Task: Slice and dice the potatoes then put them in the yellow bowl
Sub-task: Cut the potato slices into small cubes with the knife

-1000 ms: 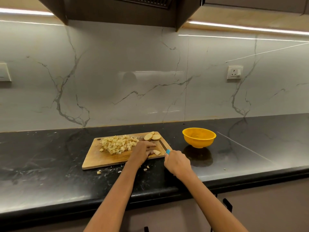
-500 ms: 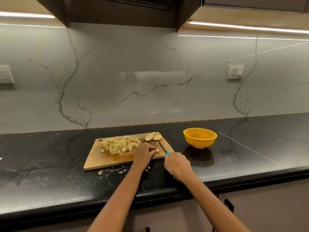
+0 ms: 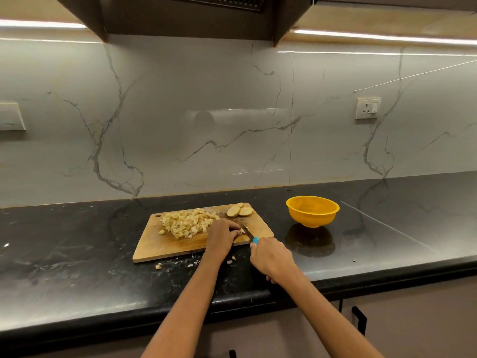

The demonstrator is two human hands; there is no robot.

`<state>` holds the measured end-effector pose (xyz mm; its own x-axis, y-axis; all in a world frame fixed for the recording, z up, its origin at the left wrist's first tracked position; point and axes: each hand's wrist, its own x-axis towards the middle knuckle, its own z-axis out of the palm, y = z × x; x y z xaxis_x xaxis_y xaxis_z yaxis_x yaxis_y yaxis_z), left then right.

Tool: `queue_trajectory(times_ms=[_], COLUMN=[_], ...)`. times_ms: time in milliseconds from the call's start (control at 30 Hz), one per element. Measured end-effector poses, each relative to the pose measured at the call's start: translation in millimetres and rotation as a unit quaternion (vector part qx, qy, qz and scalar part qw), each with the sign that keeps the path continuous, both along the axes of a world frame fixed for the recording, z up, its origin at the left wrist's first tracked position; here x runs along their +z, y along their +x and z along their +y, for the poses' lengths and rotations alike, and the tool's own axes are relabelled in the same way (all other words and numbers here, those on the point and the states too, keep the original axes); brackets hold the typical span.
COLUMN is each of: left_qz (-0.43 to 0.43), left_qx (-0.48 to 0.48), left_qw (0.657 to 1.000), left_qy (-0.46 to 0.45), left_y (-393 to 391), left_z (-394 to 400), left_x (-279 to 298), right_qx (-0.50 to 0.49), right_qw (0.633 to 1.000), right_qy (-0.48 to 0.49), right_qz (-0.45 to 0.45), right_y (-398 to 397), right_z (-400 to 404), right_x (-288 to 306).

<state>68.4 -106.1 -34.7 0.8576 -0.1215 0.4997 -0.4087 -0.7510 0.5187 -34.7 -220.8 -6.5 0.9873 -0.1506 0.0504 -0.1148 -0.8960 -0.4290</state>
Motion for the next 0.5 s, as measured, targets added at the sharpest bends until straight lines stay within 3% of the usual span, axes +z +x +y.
queue_trajectory(times_ms=[333,500], left_qz=[-0.008,-0.020], left_qx=[-0.005,0.022], left_qw=[1.000,0.999], left_qy=[-0.005,-0.015], left_y=[-2.1,-4.9], left_z=[-0.4,-4.8], left_x=[1.9,1.6], right_qx=[-0.006,0.027], right_qw=[0.992,0.997], right_qy=[0.070,-0.046], right_qz=[0.101,0.053], right_y=[13.3,0.1], right_z=[15.7,17.5], right_x=[18.1,11.0])
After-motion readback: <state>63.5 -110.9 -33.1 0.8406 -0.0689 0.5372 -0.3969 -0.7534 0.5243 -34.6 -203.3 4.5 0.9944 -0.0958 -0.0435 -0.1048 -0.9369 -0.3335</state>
